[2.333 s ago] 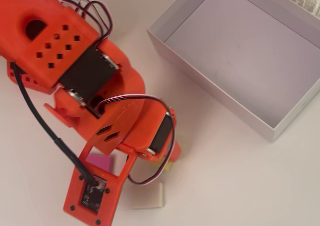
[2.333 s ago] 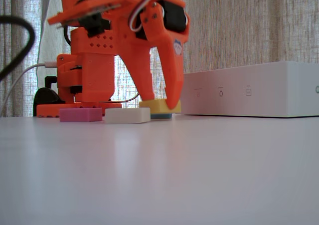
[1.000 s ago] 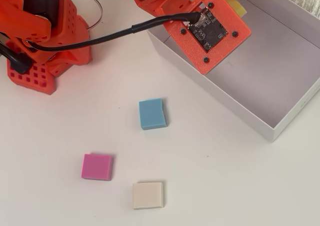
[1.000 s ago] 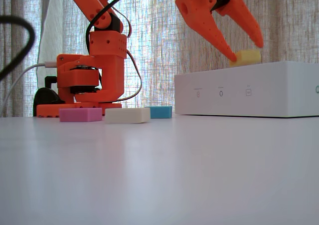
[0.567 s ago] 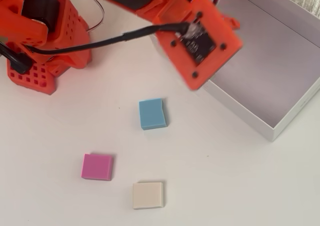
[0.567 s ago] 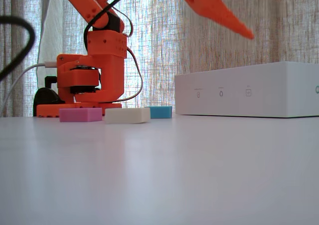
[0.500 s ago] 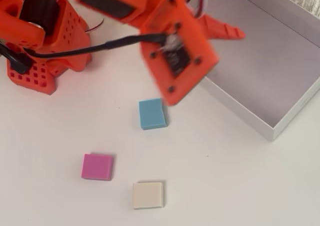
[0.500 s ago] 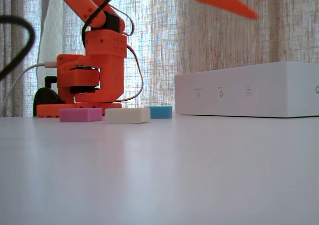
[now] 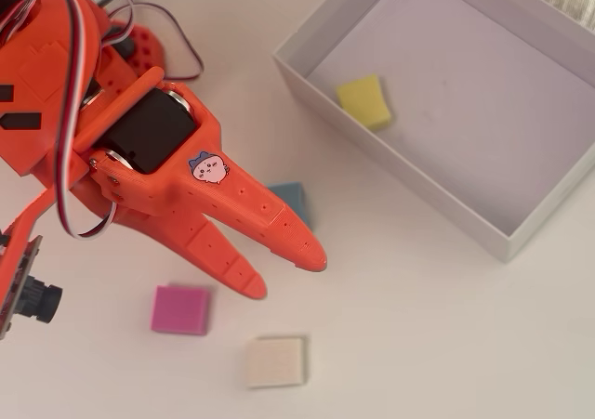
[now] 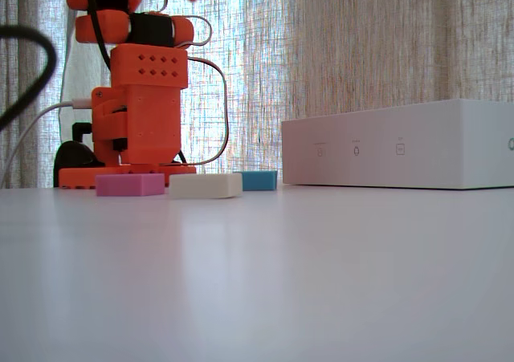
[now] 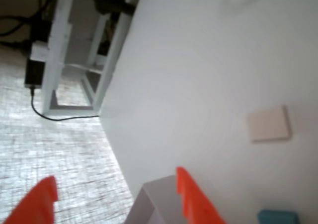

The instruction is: Grasp the yellow cuboid and put it in the bin.

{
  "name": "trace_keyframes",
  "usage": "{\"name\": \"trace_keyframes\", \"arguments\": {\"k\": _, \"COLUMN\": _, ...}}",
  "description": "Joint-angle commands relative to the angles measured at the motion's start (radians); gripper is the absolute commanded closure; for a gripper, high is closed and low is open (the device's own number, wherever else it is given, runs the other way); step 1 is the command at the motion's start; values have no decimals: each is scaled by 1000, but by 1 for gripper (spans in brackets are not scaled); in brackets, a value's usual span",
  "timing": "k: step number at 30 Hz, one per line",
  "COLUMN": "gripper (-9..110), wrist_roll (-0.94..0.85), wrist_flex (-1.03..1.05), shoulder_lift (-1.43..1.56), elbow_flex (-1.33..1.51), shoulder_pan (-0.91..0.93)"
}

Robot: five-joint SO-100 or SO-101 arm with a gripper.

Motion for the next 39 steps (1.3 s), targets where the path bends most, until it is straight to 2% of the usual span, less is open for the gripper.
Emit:
{"name": "trace_keyframes", "arguments": {"k": 1, "gripper": 75, "wrist_roll": 63, "wrist_flex": 186, "shoulder_lift": 69, "elbow_flex": 15, "shoulder_pan": 12}}
{"name": "trace_keyframes", "arguments": {"k": 4, "gripper": 77, "wrist_roll": 81, "wrist_flex": 276, "shoulder_lift": 138, "elbow_flex": 69, "shoulder_pan": 15}}
{"name": "trace_keyframes", "arguments": {"k": 5, "gripper": 81, "wrist_roll": 81, "wrist_flex": 285, "shoulder_lift": 163, "elbow_flex": 87, "shoulder_pan": 21}}
{"name": "trace_keyframes", "arguments": {"k": 10, "gripper": 81, "wrist_roll": 80, "wrist_flex": 313, "shoulder_lift": 252, "elbow_flex": 153, "shoulder_pan": 38}}
{"name": "trace_keyframes", "arguments": {"k": 15, "gripper": 88, "wrist_roll": 80, "wrist_flex": 328, "shoulder_lift": 295, "elbow_flex": 215, "shoulder_pan": 46}}
{"name": "trace_keyframes", "arguments": {"k": 18, "gripper": 98, "wrist_roll": 80, "wrist_flex": 344, "shoulder_lift": 295, "elbow_flex": 230, "shoulder_pan": 41}}
{"name": "trace_keyframes", "arguments": {"k": 20, "gripper": 109, "wrist_roll": 80, "wrist_flex": 345, "shoulder_lift": 295, "elbow_flex": 230, "shoulder_pan": 38}}
{"name": "trace_keyframes", "arguments": {"k": 21, "gripper": 110, "wrist_roll": 78, "wrist_flex": 345, "shoulder_lift": 295, "elbow_flex": 230, "shoulder_pan": 37}}
{"name": "trace_keyframes", "arguments": {"k": 39, "gripper": 110, "wrist_roll": 75, "wrist_flex": 347, "shoulder_lift": 295, "elbow_flex": 232, "shoulder_pan": 34}}
